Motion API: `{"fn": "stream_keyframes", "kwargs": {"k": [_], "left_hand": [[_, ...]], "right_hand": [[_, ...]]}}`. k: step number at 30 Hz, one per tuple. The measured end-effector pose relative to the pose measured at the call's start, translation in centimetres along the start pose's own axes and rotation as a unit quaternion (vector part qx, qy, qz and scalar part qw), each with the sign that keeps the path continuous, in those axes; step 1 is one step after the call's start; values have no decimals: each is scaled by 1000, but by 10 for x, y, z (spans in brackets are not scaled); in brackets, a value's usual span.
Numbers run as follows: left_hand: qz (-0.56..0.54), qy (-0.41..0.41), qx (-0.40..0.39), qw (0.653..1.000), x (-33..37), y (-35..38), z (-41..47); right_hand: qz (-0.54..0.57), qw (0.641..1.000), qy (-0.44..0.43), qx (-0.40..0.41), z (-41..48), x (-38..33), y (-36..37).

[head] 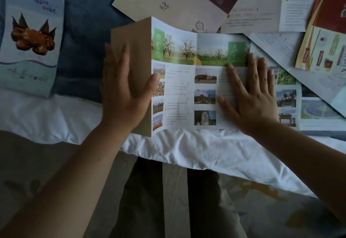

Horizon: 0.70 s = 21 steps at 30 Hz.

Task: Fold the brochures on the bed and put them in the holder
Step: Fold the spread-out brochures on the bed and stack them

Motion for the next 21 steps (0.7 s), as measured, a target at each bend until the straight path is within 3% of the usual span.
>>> {"fn": "stream_keyframes", "kwargs": {"k": [11,21], "left_hand": [[97,57,-46,993,65,63,-24],[165,57,-53,983,112,128,-27]], "right_hand": [[36,999,-21,-17,-3,3,-6],[48,998,46,-17,-51,85,-11]]}}
Point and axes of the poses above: each hand's wrist, its own z-axis towards the middle knuckle, its own y-axis out of the palm, x = y × z, the point moved 5 cm from there along z, towards the middle knuckle, and after that the axes turned 2 degrees about z, right-handed, at the moved point
